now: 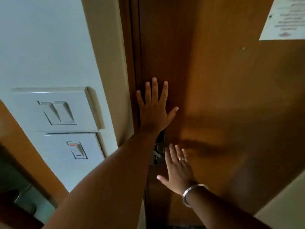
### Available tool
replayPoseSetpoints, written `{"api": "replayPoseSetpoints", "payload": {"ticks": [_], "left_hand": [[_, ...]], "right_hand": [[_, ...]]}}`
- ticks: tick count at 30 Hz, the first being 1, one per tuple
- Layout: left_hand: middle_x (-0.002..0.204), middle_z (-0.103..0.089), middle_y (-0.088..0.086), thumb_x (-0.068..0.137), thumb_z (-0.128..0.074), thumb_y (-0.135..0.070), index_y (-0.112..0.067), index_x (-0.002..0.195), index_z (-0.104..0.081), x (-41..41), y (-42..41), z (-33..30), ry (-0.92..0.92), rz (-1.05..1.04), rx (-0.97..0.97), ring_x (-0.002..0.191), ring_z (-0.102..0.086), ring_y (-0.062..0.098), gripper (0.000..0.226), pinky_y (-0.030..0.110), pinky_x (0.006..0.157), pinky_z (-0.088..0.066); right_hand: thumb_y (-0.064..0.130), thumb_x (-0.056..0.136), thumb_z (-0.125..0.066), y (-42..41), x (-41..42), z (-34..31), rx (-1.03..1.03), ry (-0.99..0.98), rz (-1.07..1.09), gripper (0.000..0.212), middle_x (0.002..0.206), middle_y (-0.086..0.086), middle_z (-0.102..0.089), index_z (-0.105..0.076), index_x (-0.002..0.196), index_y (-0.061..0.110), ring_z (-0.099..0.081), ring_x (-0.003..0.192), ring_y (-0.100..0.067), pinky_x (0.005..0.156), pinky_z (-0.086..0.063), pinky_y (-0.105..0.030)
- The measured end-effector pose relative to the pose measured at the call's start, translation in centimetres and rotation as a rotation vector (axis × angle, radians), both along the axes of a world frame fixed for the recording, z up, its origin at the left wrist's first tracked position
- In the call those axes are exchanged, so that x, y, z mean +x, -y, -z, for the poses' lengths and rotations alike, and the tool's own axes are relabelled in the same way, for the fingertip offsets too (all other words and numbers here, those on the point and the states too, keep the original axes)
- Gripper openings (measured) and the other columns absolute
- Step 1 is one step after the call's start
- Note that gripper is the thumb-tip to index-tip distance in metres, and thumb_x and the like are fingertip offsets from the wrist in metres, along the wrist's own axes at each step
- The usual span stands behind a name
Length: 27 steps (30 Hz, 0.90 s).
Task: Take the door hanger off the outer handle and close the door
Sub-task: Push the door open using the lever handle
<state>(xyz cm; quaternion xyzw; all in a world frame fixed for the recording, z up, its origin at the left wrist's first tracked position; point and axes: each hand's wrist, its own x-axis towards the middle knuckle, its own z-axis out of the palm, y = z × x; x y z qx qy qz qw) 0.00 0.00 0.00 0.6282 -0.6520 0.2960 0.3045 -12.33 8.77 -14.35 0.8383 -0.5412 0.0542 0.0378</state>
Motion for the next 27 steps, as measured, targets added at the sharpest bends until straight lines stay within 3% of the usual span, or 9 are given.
{"api": "replayPoseSetpoints", "payload": {"ticks": [5, 9, 12, 14, 18, 27], "left_hand": [[0.162, -0.009, 0.024, 0.082, -0.040, -0.079, -0.017, 0.156, -0.008, -0.5, 2.0, 1.1, -0.067, 0.034, -0.010, 0.148, -0.002, 0.044, 0.102, 0.063, 0.117, 0.000], [0.161, -0.010, 0.027, 0.079, -0.037, -0.085, -0.016, 0.156, -0.007, -0.6, 2.9, 1.6, -0.065, 0.028, -0.024, 0.147, -0.002, 0.046, 0.108, 0.062, 0.117, 0.000], [0.160, -0.010, 0.029, 0.077, -0.038, -0.087, -0.015, 0.155, -0.006, -0.8, 3.0, 1.7, -0.078, 0.024, -0.040, 0.147, -0.003, 0.047, 0.111, 0.061, 0.117, 0.000], [0.159, -0.011, 0.030, 0.076, -0.037, -0.088, -0.014, 0.155, -0.007, -0.9, 3.1, 1.7, -0.087, 0.012, -0.045, 0.147, -0.004, 0.048, 0.112, 0.060, 0.118, 0.000], [0.158, -0.013, 0.032, 0.075, -0.036, -0.090, -0.011, 0.154, -0.010, -1.0, 2.9, 1.6, -0.061, -0.002, -0.027, 0.146, -0.006, 0.049, 0.115, 0.060, 0.118, 0.001], [0.159, -0.009, 0.031, 0.075, -0.039, -0.089, -0.011, 0.154, -0.005, -1.3, 0.0, 1.1, -0.080, -0.006, 0.042, 0.147, -0.003, 0.048, 0.116, 0.058, 0.118, 0.006]], "right_hand": [[0.069, 0.079, -0.049, 0.9, 2.4, 1.4, 0.051, 0.054, 0.032, 0.107, 0.161, -0.019, 0.004, 0.002, 0.151, 0.009, 0.007, 0.147, -0.036, 0.117, 0.011, -0.050], [0.071, 0.071, -0.055, 1.5, 2.7, 1.9, 0.044, 0.068, 0.035, 0.111, 0.160, -0.020, -0.008, -0.012, 0.149, 0.006, -0.003, 0.147, -0.038, 0.117, 0.009, -0.052], [0.083, 0.059, -0.047, 1.9, 2.7, 2.6, 0.042, 0.102, 0.035, 0.120, 0.159, -0.021, -0.015, -0.020, 0.147, 0.007, -0.011, 0.146, -0.039, 0.115, 0.004, -0.052], [0.091, 0.050, -0.034, 2.0, 2.6, 3.5, 0.096, 0.166, 0.030, 0.127, 0.161, -0.017, -0.008, -0.016, 0.148, 0.011, -0.005, 0.147, -0.036, 0.118, -0.001, -0.056], [0.095, 0.049, -0.038, 1.8, 2.1, 4.9, 0.188, 0.315, 0.019, 0.128, 0.162, -0.009, 0.003, 0.005, 0.148, 0.026, -0.002, 0.148, -0.032, 0.116, -0.017, -0.057], [0.094, 0.054, -0.043, -0.5, 0.6, 3.7, 0.334, 0.181, -0.017, 0.132, 0.161, -0.008, 0.019, 0.024, 0.146, 0.027, 0.009, 0.148, -0.030, 0.118, -0.006, -0.048]]}}
